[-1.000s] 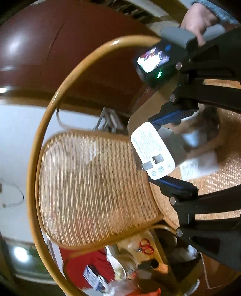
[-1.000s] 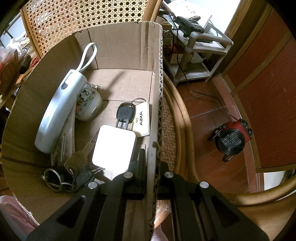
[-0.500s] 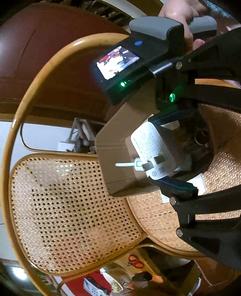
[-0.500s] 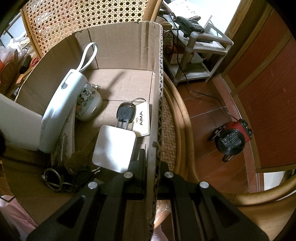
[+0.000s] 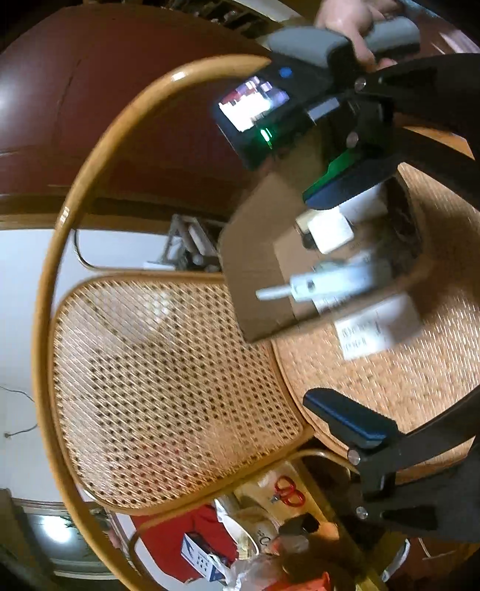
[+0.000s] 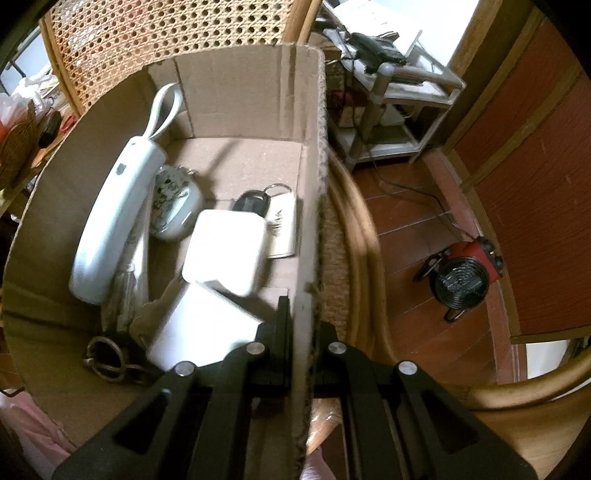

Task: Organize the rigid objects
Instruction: 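Carry the plug charger with the left gripper into the box and release, then move the left gripper back over the white Midea remote and close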

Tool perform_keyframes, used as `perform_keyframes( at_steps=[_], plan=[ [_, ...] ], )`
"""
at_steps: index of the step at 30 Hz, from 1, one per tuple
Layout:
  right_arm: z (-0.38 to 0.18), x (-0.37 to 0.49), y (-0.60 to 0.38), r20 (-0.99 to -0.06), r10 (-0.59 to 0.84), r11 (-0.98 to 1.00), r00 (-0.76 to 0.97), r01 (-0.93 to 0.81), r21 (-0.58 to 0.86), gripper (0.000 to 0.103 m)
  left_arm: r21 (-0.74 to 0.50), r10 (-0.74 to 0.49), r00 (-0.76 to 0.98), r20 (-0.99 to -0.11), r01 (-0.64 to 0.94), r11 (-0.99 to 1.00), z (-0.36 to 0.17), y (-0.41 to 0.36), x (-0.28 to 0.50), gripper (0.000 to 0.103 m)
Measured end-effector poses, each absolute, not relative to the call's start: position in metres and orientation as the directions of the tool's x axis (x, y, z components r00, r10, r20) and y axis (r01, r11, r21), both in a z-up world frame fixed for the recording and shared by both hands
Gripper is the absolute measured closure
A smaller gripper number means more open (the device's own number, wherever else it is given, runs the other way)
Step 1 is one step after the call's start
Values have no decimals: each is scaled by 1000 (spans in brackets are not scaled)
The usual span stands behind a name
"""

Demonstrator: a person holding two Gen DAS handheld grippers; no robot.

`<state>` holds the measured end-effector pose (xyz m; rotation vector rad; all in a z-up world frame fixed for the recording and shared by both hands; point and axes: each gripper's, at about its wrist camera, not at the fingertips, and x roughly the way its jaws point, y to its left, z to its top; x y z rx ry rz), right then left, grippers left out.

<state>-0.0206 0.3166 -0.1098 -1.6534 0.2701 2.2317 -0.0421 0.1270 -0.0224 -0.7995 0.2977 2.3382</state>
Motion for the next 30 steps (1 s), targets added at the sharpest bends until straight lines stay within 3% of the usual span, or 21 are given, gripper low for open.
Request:
perform_keyframes(
  at_steps=[9, 16, 24, 27, 30],
  plan=[
    [-110, -22, 315, -952, 164, -921, -258, -386, -54, 97, 4, 383, -578, -721, -556, -831, -55, 85, -84, 6],
    [-110, -21, 316, -952, 163, -921, -258, -387, -53, 97, -20, 372, -436, -819, -626, -779, -103, 79, -100, 6],
    [-110, -23, 315, -952, 164, -921, -258, -385, -55, 97, 25, 358, -355, -863, -739, -673, -134, 99, -83, 6],
    [-111, -24, 314, -952, 164, -922, -258, -384, -55, 97, 81, 312, -378, -872, -739, -669, -143, 108, -80, 6],
    [-111, -24, 314, -952, 165, -922, -258, -384, -55, 97, 56, 304, -374, -876, -705, -707, -146, 107, -88, 5]
  ],
)
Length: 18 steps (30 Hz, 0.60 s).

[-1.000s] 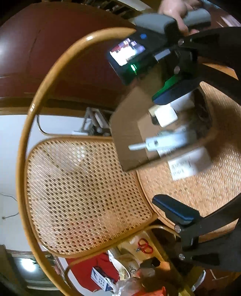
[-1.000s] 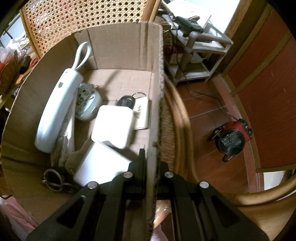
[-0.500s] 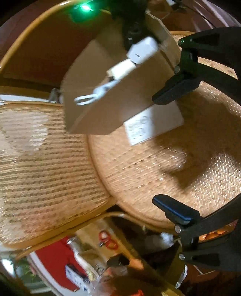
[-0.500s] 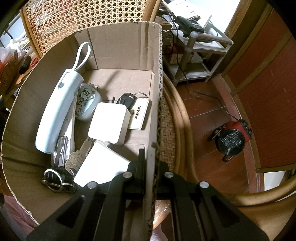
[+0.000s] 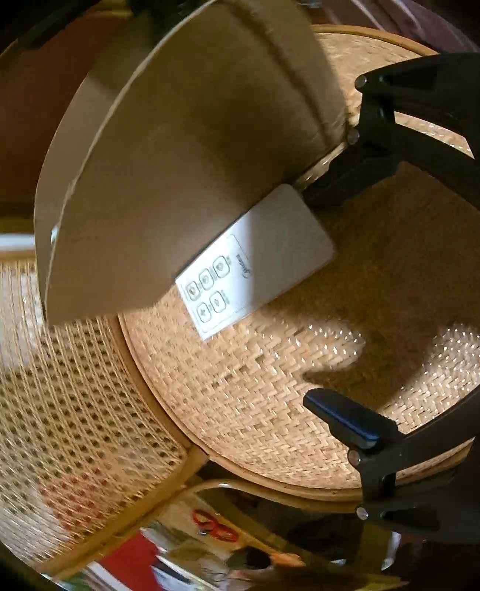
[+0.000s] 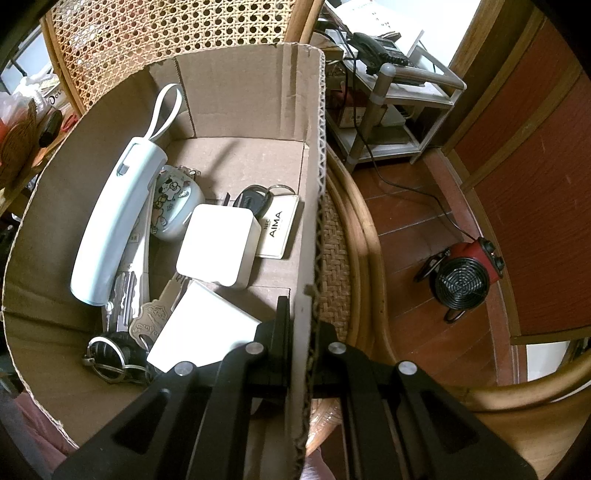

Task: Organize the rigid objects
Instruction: 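Move the left gripper back over the white Midea remote and close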

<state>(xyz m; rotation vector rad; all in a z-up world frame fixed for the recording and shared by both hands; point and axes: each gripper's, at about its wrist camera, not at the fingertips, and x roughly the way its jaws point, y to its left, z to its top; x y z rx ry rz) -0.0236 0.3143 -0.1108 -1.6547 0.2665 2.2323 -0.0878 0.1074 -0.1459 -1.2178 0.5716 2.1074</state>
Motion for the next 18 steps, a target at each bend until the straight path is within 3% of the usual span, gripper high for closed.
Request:
perform_keyframes(
  at_steps=[7, 14, 18],
  plan=[
    [-111, -24, 314, -952, 165, -922, -257, -383, -56, 97, 69, 202, -431, -880, -536, -842, -146, 84, -115, 6],
    [-111, -23, 314, -952, 165, -922, -258, -383, -56, 97, -87, 365, -399, -841, -565, -821, -127, 79, -115, 6],
    [-111, -23, 314, -952, 164, -922, -258, -384, -55, 97, -103, 425, -367, -827, -645, -757, -124, 93, -120, 6]
  ],
)
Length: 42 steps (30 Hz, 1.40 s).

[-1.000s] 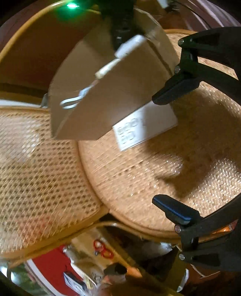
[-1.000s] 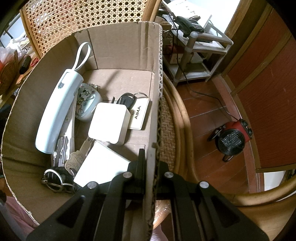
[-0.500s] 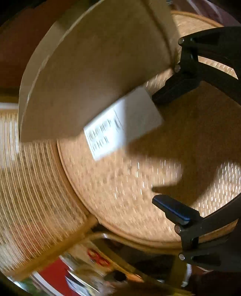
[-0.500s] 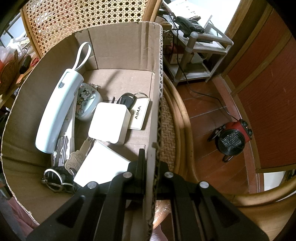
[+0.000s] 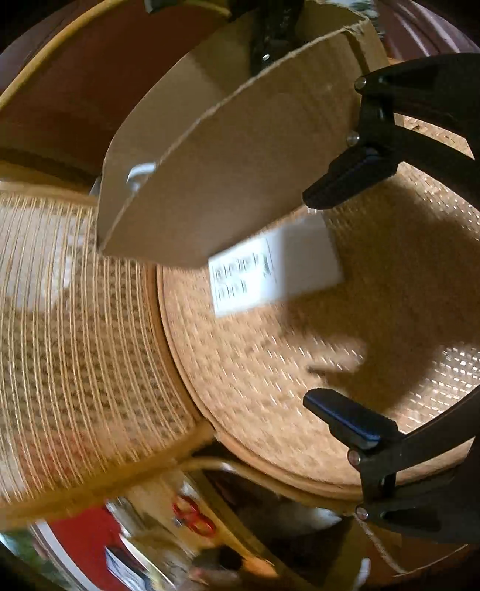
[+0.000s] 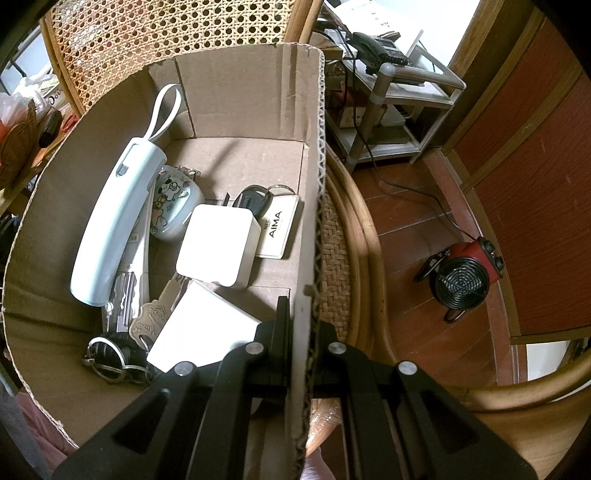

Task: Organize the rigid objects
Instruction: 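Move the left gripper back over the white Midea remote and close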

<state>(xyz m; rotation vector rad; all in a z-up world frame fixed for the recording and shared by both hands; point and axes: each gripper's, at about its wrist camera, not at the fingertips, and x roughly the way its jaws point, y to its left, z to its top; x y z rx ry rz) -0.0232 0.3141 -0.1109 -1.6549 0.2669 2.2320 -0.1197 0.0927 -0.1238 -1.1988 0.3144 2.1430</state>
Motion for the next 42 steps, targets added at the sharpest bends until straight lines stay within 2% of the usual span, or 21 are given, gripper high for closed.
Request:
perform_keyframes(
  at_steps=[4, 7, 14, 24, 26, 34, 38, 42],
  plan=[
    [-111, -24, 314, -952, 164, -922, -258, -384, -55, 97, -125, 444, -315, -838, -683, -720, -127, 105, -125, 6],
    [-111, -24, 314, -952, 163, -922, -258, -385, -54, 97, -115, 418, -315, -852, -667, -736, -130, 107, -131, 6],
    [-110, -24, 315, -953, 163, -921, -257, -385, -54, 97, -175, 435, -263, -861, -650, -739, -142, 112, -139, 6],
    [-110, -24, 315, -952, 164, -921, -257, -386, -55, 97, -164, 436, -287, -853, -646, -746, -140, 113, -137, 5],
    [-110, -23, 316, -952, 164, -921, -257, -386, -55, 97, -150, 422, -299, -856, -637, -756, -143, 109, -140, 0],
    [-108, -21, 319, -951, 166, -921, -259, -384, -56, 97, -81, 347, -372, -861, -573, -815, -137, 102, -153, 2],
    [-109, -20, 319, -951, 167, -922, -259, -384, -58, 97, -102, 377, -367, -850, -588, -802, -134, 108, -153, 2],
    [-107, -18, 321, -951, 166, -922, -260, -383, -56, 97, -73, 326, -385, -864, -544, -836, -145, 107, -165, 3]
  ],
)
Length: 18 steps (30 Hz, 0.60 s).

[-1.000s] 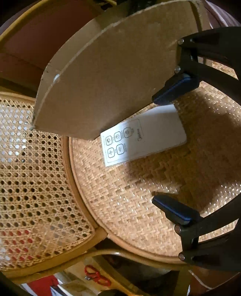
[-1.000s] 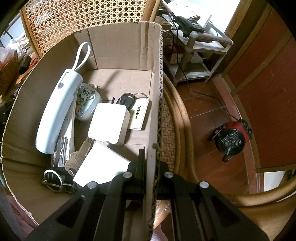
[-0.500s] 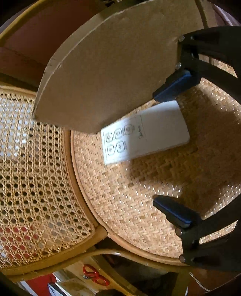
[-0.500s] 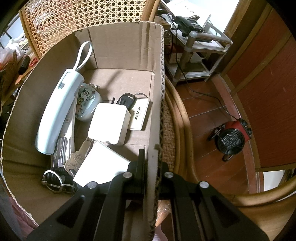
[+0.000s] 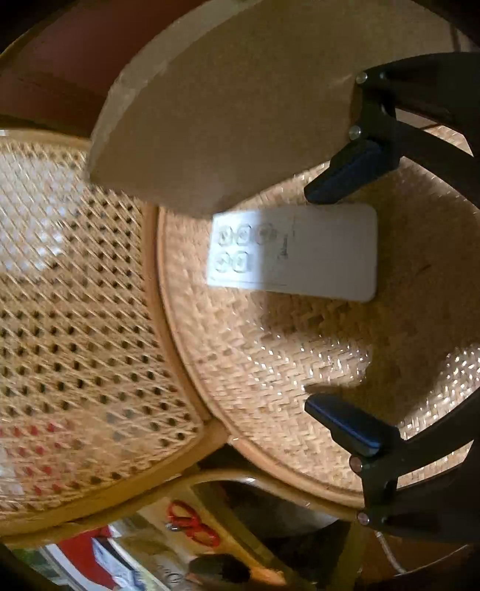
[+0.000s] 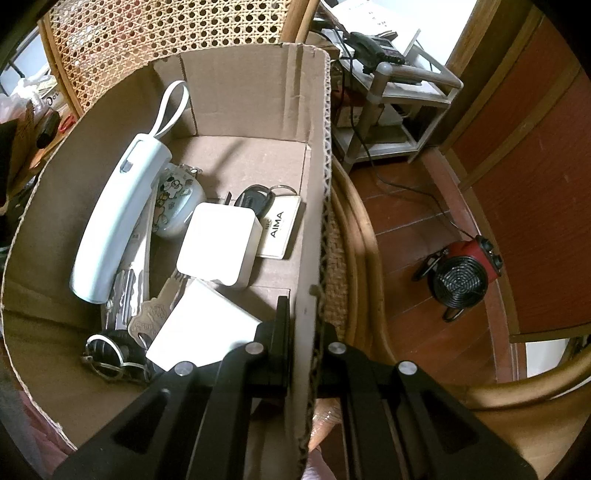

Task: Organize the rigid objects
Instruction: 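Move the left gripper back over the white Midea remote and close, then lift the Midea remote with the left gripper and drop it into the box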

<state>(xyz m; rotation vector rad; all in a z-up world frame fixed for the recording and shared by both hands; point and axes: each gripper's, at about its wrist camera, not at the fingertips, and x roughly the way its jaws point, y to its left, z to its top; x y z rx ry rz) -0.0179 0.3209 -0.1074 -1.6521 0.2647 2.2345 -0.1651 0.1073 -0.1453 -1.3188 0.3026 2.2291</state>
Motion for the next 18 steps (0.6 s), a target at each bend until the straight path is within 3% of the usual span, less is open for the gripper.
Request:
perform_keyframes(
  at_steps=[3, 4, 5, 6, 12, 18],
  plan=[
    [-107, -17, 322, -952, 165, -922, -259, -384, -55, 97, -30, 320, -428, -845, -560, -828, -144, 114, -160, 16],
    [-107, -17, 321, -952, 166, -922, -259, -384, -56, 97, -29, 324, -427, -844, -567, -823, -142, 115, -159, 29],
    [-107, -17, 322, -951, 167, -921, -259, -385, -57, 97, -25, 331, -427, -842, -581, -814, -139, 117, -156, 50],
    [-107, -17, 321, -951, 167, -921, -259, -384, -57, 97, -29, 343, -421, -840, -595, -803, -136, 120, -154, 57],
    [-107, -17, 322, -951, 167, -922, -259, -383, -57, 97, 1, 319, -466, -825, -566, -825, -132, 131, -152, 57],
    [-107, -17, 321, -951, 167, -922, -259, -382, -58, 97, -55, 395, -551, -735, -532, -845, -79, 109, -143, 57]
  ],
)
